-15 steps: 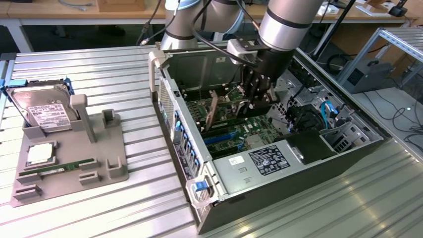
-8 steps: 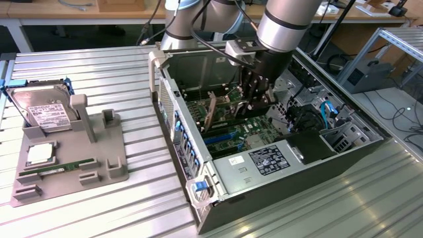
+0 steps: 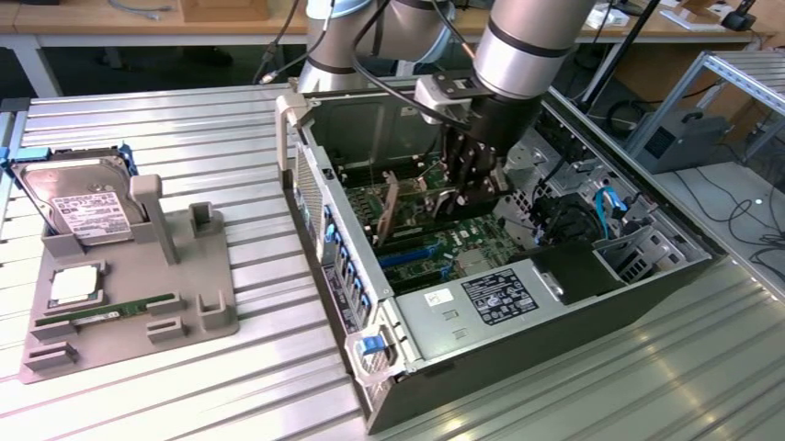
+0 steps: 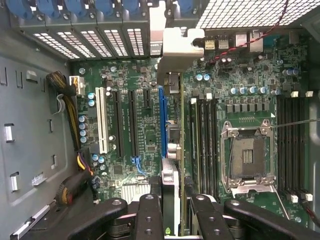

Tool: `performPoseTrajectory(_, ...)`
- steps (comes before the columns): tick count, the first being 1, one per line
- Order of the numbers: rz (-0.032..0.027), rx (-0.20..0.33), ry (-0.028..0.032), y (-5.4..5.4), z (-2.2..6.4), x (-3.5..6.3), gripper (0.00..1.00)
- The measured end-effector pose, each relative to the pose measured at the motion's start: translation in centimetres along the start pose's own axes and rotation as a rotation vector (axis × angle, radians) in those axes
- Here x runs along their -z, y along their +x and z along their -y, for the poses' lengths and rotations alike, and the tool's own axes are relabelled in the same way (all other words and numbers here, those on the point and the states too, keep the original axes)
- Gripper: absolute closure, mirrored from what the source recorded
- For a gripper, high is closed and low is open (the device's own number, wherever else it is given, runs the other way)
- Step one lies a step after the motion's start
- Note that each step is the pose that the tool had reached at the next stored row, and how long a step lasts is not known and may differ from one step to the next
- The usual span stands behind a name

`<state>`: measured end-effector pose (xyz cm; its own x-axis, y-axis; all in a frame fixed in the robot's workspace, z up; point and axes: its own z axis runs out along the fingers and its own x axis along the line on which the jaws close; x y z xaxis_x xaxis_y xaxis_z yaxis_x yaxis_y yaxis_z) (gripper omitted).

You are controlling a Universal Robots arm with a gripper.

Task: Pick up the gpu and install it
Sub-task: 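Insert the gpu into the slot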

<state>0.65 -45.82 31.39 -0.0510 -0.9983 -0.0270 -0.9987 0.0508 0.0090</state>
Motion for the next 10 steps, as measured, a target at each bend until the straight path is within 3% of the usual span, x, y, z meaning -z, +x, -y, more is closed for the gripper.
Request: performPoseTrajectory(10,-0.0001,0.002,-0.0001,0.23,-0.58,-0.2,0.73)
